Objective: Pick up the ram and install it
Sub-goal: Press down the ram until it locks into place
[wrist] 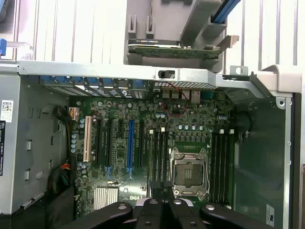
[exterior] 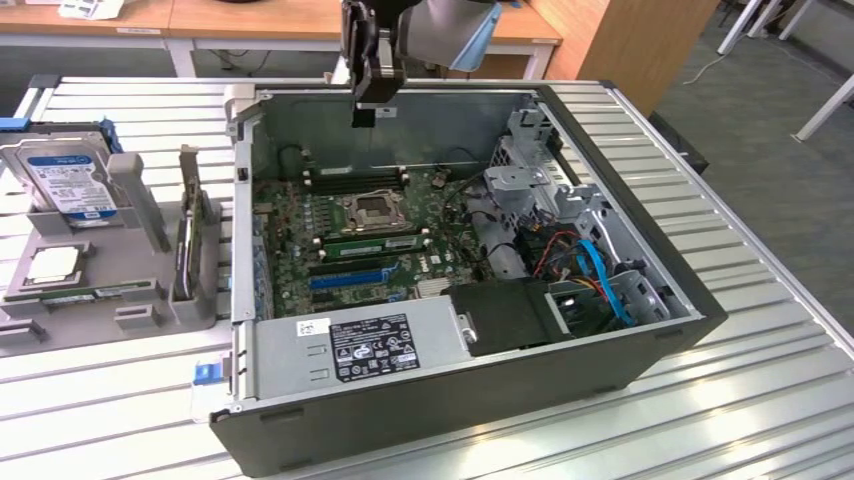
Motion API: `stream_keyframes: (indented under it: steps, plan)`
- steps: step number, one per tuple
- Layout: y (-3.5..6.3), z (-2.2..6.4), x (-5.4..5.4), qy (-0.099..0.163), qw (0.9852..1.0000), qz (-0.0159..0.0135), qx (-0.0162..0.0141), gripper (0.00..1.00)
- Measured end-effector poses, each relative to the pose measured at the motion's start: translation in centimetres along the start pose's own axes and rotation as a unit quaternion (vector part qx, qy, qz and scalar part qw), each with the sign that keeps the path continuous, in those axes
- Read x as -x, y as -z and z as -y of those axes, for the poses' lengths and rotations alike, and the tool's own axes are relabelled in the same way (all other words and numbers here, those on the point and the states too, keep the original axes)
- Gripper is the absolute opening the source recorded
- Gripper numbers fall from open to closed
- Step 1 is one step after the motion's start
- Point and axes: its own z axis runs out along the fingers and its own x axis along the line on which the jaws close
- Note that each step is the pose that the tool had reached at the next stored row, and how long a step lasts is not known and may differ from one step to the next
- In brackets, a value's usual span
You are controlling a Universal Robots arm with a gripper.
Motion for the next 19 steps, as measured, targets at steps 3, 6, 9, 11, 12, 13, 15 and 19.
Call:
stream_keyframes:
  steps: [3, 6, 9, 11, 12, 13, 15, 19]
  plan:
    - [0.0, 0.0, 0.0, 0.0, 1.0, 0.0, 0.0, 0.1]
    - [-0.03, 0.0, 0.0, 0.0, 1.0, -0.0001, 0.0, 0.1]
    - [-0.07, 0.0, 0.0, 0.0, 1.0, -0.0001, 0.0, 0.1]
    - [-0.08, 0.0, 0.0, 0.0, 1.0, 0.0, 0.0, 0.1]
    - [-0.09, 0.0, 0.0, 0.0, 1.0, 0.0, 0.0, 0.1]
    - [-0.09, 0.0, 0.0, 0.0, 1.0, 0.0, 0.0, 0.1]
    - [-0.09, 0.0, 0.0, 0.0, 1.0, 0.0, 0.0, 0.1]
    - [-0.3, 0.01, -0.01, 0.0, 1.0, 0.0001, 0.0, 0.1]
